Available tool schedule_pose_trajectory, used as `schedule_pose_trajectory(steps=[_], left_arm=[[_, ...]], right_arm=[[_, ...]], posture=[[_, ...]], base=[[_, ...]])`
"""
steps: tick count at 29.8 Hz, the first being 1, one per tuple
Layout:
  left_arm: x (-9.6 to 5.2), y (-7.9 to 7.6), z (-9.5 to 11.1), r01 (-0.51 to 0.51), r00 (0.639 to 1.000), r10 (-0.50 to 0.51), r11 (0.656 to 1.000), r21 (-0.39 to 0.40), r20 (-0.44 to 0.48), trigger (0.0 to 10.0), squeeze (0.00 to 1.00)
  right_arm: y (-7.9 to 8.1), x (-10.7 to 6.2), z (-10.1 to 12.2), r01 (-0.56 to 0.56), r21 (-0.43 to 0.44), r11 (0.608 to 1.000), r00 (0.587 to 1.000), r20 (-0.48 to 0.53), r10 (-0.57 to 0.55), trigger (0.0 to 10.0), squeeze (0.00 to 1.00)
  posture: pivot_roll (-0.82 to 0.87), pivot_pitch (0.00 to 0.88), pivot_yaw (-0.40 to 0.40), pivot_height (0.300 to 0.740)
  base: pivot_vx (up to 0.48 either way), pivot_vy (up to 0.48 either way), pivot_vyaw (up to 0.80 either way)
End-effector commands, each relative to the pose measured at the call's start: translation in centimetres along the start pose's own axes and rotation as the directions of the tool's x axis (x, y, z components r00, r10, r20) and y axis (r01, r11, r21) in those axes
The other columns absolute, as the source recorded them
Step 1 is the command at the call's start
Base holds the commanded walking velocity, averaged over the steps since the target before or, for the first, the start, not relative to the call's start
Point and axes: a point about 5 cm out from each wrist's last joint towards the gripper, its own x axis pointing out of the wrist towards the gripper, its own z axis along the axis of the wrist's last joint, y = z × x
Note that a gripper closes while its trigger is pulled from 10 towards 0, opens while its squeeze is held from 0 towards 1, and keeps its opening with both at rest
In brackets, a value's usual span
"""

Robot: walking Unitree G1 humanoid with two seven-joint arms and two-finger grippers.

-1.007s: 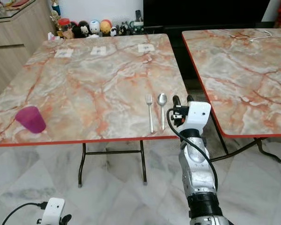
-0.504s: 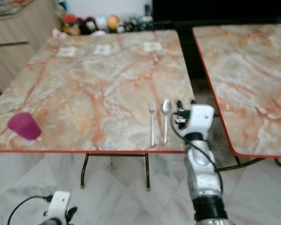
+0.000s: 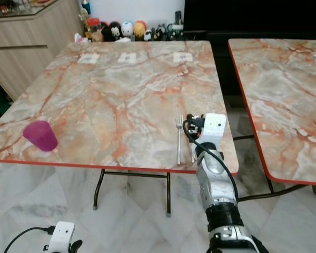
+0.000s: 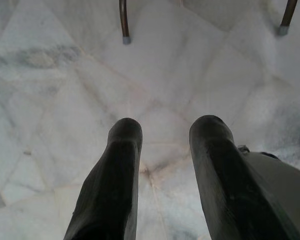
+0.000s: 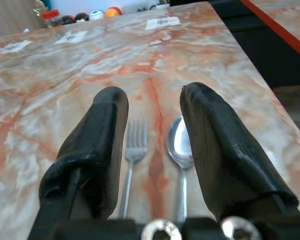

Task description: Setting the table

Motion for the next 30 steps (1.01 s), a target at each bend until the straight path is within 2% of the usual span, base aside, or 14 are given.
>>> schedule_pose_trajectory(steps=[1, 8, 20, 30], left_arm=[[-0.2, 0.3, -0.6, -0.010, 1.000, 0.010, 1.000, -0.014, -0.022, 10.0, 0.00], [-0.2, 0.3, -0.7, -0.008, 1.000, 0.008, 1.000, -0.011, -0.026, 10.0, 0.00], [-0.2, 0.2, -0.7, -0.003, 0.999, 0.003, 1.000, -0.010, -0.032, 10.0, 0.00], [-0.2, 0.2, -1.0, -0.002, 0.999, 0.002, 1.000, -0.009, -0.040, 10.0, 0.00]], right_arm=[[0.3, 0.1, 0.1, -0.014, 0.002, 1.000, 1.000, 0.006, 0.014, 10.0, 0.00], [-0.2, -0.2, -0.3, 0.007, -0.004, 1.000, 1.000, -0.001, -0.007, 10.0, 0.00], [-0.4, -0.5, -0.9, 0.024, -0.015, 1.000, 0.999, -0.034, -0.025, 10.0, 0.00], [-1.1, 0.0, -2.3, 0.124, 0.001, 0.992, 0.976, -0.180, -0.122, 10.0, 0.00]], posture=[[-0.06, 0.088, 0.044, 0.740], [-0.07, 0.091, 0.045, 0.740], [-0.07, 0.091, 0.046, 0.740], [-0.06, 0.091, 0.046, 0.740]], base=[[0.255, 0.000, 0.00], [0.258, 0.000, 0.00], [0.000, 0.000, 0.00], [0.000, 0.000, 0.00]])
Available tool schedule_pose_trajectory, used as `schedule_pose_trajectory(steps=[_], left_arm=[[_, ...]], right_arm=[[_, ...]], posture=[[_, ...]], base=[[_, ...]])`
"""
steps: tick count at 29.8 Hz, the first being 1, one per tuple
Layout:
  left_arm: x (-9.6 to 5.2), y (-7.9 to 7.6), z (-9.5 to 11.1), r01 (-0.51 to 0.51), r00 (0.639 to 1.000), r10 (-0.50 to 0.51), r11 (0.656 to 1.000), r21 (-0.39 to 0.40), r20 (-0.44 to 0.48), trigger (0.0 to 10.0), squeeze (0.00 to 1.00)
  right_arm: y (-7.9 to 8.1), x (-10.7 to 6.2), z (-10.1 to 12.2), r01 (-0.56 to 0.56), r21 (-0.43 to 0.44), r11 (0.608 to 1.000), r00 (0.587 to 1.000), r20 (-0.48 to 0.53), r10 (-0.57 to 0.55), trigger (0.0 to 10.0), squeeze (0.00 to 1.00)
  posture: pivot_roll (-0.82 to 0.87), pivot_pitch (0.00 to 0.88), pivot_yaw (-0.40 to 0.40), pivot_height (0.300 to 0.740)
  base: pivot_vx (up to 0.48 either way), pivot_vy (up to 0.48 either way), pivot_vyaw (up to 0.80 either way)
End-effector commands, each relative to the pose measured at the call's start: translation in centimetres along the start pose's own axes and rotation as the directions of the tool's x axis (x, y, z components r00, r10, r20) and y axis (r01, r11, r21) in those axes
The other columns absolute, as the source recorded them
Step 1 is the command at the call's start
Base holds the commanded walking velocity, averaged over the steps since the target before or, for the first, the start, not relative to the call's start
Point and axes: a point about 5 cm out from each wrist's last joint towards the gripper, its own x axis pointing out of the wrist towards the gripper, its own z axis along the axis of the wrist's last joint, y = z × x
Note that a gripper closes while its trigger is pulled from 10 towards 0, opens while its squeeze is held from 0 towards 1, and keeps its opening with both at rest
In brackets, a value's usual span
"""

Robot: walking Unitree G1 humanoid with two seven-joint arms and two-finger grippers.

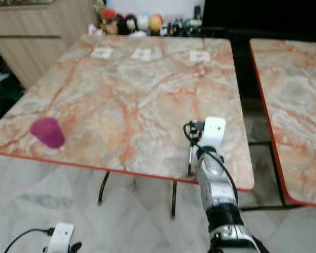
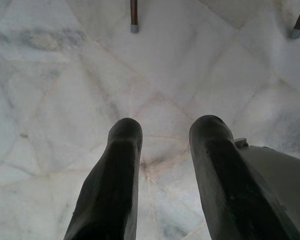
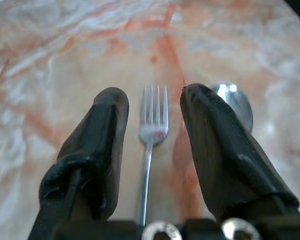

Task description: Setting the table

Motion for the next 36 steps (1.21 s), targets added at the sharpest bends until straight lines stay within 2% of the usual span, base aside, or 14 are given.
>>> schedule_pose_trajectory(steps=[1, 2, 3, 4, 5, 8, 9, 10, 15, 22, 26, 36], left_arm=[[-0.2, 0.2, -0.8, -0.004, 0.999, 0.004, 1.000, -0.008, -0.032, 10.0, 0.00], [-0.2, 0.2, -0.8, -0.004, 0.999, 0.004, 1.000, -0.009, -0.032, 10.0, 0.00], [-0.2, 0.2, -0.8, -0.005, 0.999, 0.004, 1.000, -0.009, -0.033, 10.0, 0.00], [-0.2, 0.2, -0.8, -0.004, 0.999, 0.004, 1.000, -0.008, -0.033, 10.0, 0.00], [-0.2, 0.2, -0.8, -0.005, 0.999, 0.004, 1.000, -0.009, -0.034, 10.0, 0.00], [-0.2, 0.2, -0.9, -0.005, 0.999, 0.005, 1.000, -0.009, -0.035, 10.0, 0.00], [-0.2, 0.2, -0.9, -0.005, 0.999, 0.005, 1.000, -0.009, -0.036, 10.0, 0.00], [-0.2, 0.2, -0.9, -0.005, 0.999, 0.005, 1.000, -0.010, -0.037, 10.0, 0.00], [-0.2, 0.2, -1.0, -0.004, 0.999, 0.004, 1.000, -0.011, -0.039, 10.0, 0.00], [-0.3, 0.3, -1.1, -0.005, 0.999, 0.004, 1.000, -0.011, -0.041, 10.0, 0.00], [-0.3, 0.3, -1.1, -0.007, 0.999, 0.006, 1.000, -0.010, -0.042, 10.0, 0.00], [-0.3, 0.4, -1.1, -0.008, 0.999, 0.007, 1.000, -0.006, -0.043, 10.0, 0.00]], right_arm=[[-0.1, 0.2, -0.2, 0.028, 0.018, 0.999, 0.999, -0.038, -0.028, 10.0, 0.00], [-0.2, 0.2, -0.2, 0.034, 0.017, 0.999, 0.999, -0.043, -0.033, 10.0, 0.00], [-0.1, 0.3, -0.2, 0.039, 0.018, 0.999, 0.998, -0.049, -0.039, 10.0, 0.27], [-0.1, 0.3, -0.2, 0.041, 0.020, 0.999, 0.998, -0.052, -0.040, 10.0, 0.27], [-0.1, 0.3, -0.1, 0.044, 0.028, 0.999, 0.998, -0.050, -0.042, 10.0, 1.00], [-0.2, 0.3, 0.1, 0.076, 0.029, 0.997, 0.996, -0.045, -0.074, 10.0, 1.00], [-0.3, 0.3, 0.1, 0.084, 0.028, 0.996, 0.995, -0.048, -0.082, 10.0, 0.55], [-0.3, 0.2, -0.1, 0.090, 0.017, 0.996, 0.994, -0.063, -0.088, 10.0, 0.00], [-0.7, 0.1, -1.2, 0.123, 0.010, 0.992, 0.984, -0.130, -0.121, 10.0, 0.00], [-0.8, 0.3, -1.1, 0.131, 0.010, 0.991, 0.983, -0.131, -0.129, 10.0, 0.00], [-1.3, 0.3, -0.9, 0.179, 0.020, 0.984, 0.977, -0.125, -0.175, 10.0, 0.00], [-1.3, 0.2, -1.7, 0.180, 0.047, 0.983, 0.971, -0.171, -0.169, 10.0, 0.00]], posture=[[-0.06, 0.092, 0.046, 0.740], [-0.06, 0.092, 0.046, 0.740], [-0.06, 0.092, 0.045, 0.740], [-0.06, 0.092, 0.045, 0.740], [-0.06, 0.091, 0.045, 0.740], [-0.06, 0.093, 0.043, 0.740], [-0.06, 0.093, 0.043, 0.740], [-0.07, 0.093, 0.043, 0.740], [-0.06, 0.093, 0.042, 0.740], [-0.06, 0.093, 0.043, 0.740], [-0.06, 0.094, 0.044, 0.740], [-0.06, 0.095, 0.047, 0.740]], base=[[0.000, 0.000, 0.00], [0.000, 0.000, 0.00], [0.000, 0.000, 0.00], [0.000, 0.000, 0.00], [0.000, 0.000, 0.00], [0.000, 0.000, 0.00], [0.000, 0.000, 0.00], [0.000, 0.000, 0.00], [0.000, 0.000, 0.00], [0.000, 0.000, 0.00], [0.000, 0.000, 0.00], [0.000, 0.000, 0.00]])
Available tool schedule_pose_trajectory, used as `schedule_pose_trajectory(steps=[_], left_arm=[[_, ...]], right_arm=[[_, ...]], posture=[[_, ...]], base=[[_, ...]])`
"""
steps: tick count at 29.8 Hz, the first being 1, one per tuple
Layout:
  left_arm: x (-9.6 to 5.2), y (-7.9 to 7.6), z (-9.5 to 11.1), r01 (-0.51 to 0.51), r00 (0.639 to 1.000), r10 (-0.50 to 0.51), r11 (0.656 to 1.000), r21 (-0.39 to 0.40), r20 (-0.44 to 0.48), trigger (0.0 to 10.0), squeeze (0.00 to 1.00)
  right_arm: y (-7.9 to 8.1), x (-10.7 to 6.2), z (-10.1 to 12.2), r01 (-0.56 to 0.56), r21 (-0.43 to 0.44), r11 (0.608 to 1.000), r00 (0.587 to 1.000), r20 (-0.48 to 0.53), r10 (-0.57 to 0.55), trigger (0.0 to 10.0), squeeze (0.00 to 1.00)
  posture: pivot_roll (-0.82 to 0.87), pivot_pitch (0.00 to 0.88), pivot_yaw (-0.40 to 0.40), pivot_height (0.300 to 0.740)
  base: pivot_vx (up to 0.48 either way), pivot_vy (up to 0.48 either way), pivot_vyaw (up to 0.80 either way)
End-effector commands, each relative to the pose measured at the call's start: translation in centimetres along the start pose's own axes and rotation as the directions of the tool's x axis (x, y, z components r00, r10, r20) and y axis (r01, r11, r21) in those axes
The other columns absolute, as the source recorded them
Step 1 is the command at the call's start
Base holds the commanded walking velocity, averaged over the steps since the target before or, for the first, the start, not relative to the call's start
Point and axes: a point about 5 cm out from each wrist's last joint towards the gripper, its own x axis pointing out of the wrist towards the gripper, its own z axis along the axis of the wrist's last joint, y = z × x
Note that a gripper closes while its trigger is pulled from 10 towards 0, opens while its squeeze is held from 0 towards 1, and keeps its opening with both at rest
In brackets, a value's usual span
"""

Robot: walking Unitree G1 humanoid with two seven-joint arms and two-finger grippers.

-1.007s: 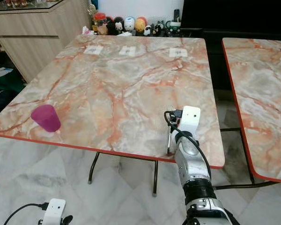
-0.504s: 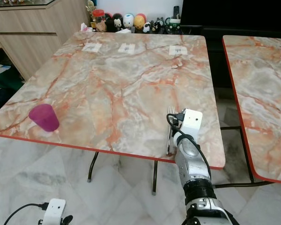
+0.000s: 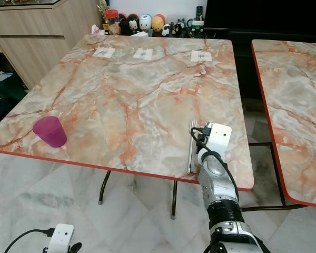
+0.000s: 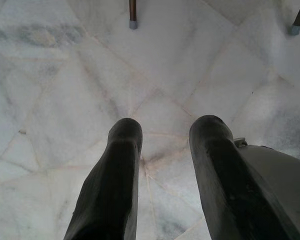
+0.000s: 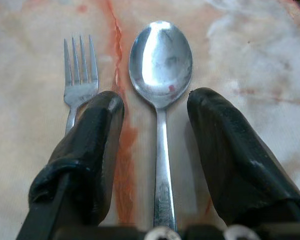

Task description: Setting the table

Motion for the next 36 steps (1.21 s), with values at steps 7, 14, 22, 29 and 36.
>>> schedule_pose_trajectory(steps=[7, 14, 22, 29, 36], left_arm=[[-0.3, 0.4, -0.9, -0.005, 0.999, 0.005, 1.000, -0.007, -0.038, 10.0, 0.00], [-0.2, 0.3, -0.9, -0.001, 0.999, 0.000, 1.000, -0.009, -0.038, 10.0, 0.00], [-0.2, 0.1, -1.0, 0.007, 0.999, -0.007, 1.000, -0.012, -0.044, 10.0, 0.00], [-0.2, 0.1, -1.0, 0.008, 0.999, -0.009, 1.000, -0.010, -0.048, 10.0, 0.00], [-0.3, 0.1, -1.1, 0.015, 0.999, -0.015, 1.000, -0.006, -0.049, 10.0, 0.00]], right_arm=[[0.3, 0.1, -1.1, -0.022, 0.034, 0.999, 0.997, -0.077, 0.025, 10.0, 0.00], [0.2, 0.1, -1.3, -0.016, 0.041, 0.999, 0.996, -0.084, 0.019, 0.0, 0.00], [0.2, 0.1, -1.4, -0.021, 0.033, 0.999, 0.996, -0.085, 0.024, 0.0, 0.00], [0.2, 0.1, -1.7, -0.028, 0.016, 0.999, 0.996, -0.087, 0.029, 0.0, 0.00], [0.1, 0.0, -1.9, -0.023, 0.006, 1.000, 0.996, -0.089, 0.023, 0.0, 0.00]], posture=[[-0.06, 0.095, 0.047, 0.740], [-0.06, 0.095, 0.047, 0.740], [-0.06, 0.091, 0.044, 0.740], [-0.05, 0.081, 0.044, 0.740], [-0.06, 0.066, 0.048, 0.740]], base=[[0.000, 0.000, 0.00], [0.000, 0.000, 0.00], [0.000, 0.000, 0.00], [0.000, 0.000, 0.00], [0.000, 0.000, 0.00]])
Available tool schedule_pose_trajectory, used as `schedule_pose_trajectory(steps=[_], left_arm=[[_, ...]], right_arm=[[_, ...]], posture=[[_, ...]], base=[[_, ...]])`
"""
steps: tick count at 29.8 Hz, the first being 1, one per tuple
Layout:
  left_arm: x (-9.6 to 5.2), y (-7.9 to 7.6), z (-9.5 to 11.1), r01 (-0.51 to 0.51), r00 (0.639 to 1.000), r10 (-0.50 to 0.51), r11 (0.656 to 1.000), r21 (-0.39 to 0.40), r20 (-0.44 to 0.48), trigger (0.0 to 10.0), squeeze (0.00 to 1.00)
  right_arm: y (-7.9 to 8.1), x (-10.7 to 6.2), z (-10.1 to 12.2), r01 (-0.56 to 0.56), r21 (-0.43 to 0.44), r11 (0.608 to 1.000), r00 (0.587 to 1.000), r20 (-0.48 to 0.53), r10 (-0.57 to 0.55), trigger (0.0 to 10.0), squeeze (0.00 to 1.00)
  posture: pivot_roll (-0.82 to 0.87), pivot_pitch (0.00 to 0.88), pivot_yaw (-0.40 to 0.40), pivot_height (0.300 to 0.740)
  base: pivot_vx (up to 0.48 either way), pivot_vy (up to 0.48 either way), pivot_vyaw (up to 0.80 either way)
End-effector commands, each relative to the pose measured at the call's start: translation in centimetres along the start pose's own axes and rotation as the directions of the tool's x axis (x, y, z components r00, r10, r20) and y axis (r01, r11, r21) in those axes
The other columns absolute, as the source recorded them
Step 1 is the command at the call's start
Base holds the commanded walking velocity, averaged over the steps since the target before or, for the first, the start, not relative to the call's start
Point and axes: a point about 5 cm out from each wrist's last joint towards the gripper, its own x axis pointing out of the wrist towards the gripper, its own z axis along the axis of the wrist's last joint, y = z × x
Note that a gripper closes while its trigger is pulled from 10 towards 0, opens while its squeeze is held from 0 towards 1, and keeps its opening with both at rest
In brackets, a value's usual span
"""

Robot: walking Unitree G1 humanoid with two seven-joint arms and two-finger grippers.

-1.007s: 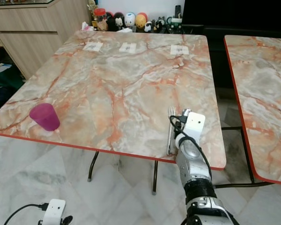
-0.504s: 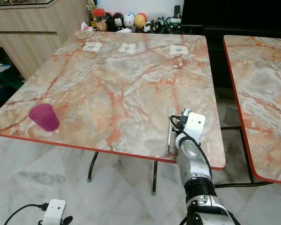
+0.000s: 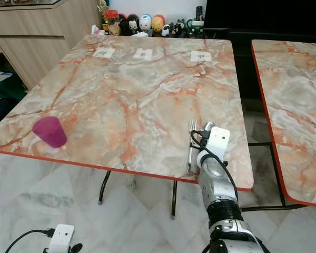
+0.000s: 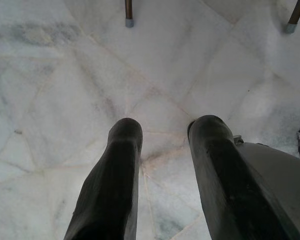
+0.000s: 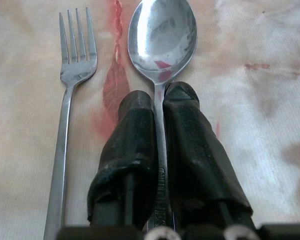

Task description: Setting the table

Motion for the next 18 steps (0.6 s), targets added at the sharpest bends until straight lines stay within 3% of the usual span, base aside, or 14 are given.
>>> schedule_pose_trajectory(steps=[1, 10, 14, 15, 16, 18], left_arm=[[-0.2, 0.1, -1.0, 0.001, 0.999, -0.001, 1.000, -0.006, -0.042, 10.0, 0.00], [-0.2, 0.0, -1.0, 0.012, 0.999, -0.012, 1.000, -0.002, -0.043, 10.0, 0.00], [-0.2, 0.0, -1.0, 0.012, 0.999, -0.012, 1.000, 0.005, -0.044, 10.0, 0.00], [-0.2, -0.1, -1.0, 0.011, 0.999, -0.011, 1.000, 0.007, -0.044, 10.0, 0.00], [-0.2, -0.1, -1.0, 0.010, 0.999, -0.010, 1.000, 0.008, -0.044, 10.0, 0.00], [-0.2, -0.1, -1.1, 0.008, 0.999, -0.008, 1.000, 0.012, -0.045, 10.0, 0.00]], right_arm=[[0.0, -0.2, -1.3, 0.000, -0.017, 1.000, 0.999, -0.047, 0.000, 0.0, 0.00], [-0.8, -0.3, -1.6, 0.049, -0.030, 0.998, 0.998, -0.037, -0.050, 0.0, 0.00], [-0.9, -0.7, -0.1, 0.055, -0.020, 0.998, 0.993, 0.109, -0.052, 0.0, 0.00], [-1.0, -1.0, 0.3, 0.047, -0.032, 0.998, 0.987, 0.158, -0.042, 3.4, 0.00], [-1.1, -1.2, 0.4, 0.052, -0.038, 0.998, 0.983, 0.180, -0.044, 9.6, 0.00], [-1.5, -1.7, 0.6, 0.061, -0.042, 0.997, 0.974, 0.221, -0.050, 10.0, 0.00]], posture=[[-0.06, 0.062, 0.047, 0.740], [-0.06, 0.041, 0.049, 0.740], [-0.06, 0.032, 0.048, 0.740], [-0.06, 0.028, 0.047, 0.740], [-0.06, 0.026, 0.047, 0.740], [-0.07, 0.020, 0.046, 0.740]], base=[[0.000, 0.000, 0.00], [0.000, 0.000, 0.00], [0.000, 0.000, 0.00], [0.000, 0.000, 0.00], [0.000, 0.000, 0.00], [0.000, 0.000, 0.00]])
